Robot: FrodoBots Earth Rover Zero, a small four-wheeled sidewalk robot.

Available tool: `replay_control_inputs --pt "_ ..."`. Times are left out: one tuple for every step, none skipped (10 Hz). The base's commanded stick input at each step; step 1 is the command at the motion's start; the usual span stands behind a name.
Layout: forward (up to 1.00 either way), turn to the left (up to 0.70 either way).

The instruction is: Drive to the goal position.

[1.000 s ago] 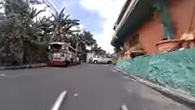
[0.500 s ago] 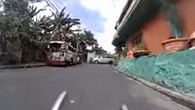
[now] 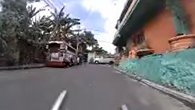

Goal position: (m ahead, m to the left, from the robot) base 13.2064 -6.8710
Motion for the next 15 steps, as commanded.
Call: replay_control_inputs --pt "0.85 -0.34" --pt "0.85 -0.31" --pt "0.85 -0.03" --pt "0.85 -0.02" --pt "0.85 0.00" --pt "0.85 0.00" --pt "0.85 0.00" --pt "0.85 0.00" --pt "0.85 0.00" --pt "0.85 0.00" --pt "0.85 0.00" --pt "0.85 0.00" --pt "0.85 0.00" --pt "0.85 0.00" --pt "0.92 0.00"
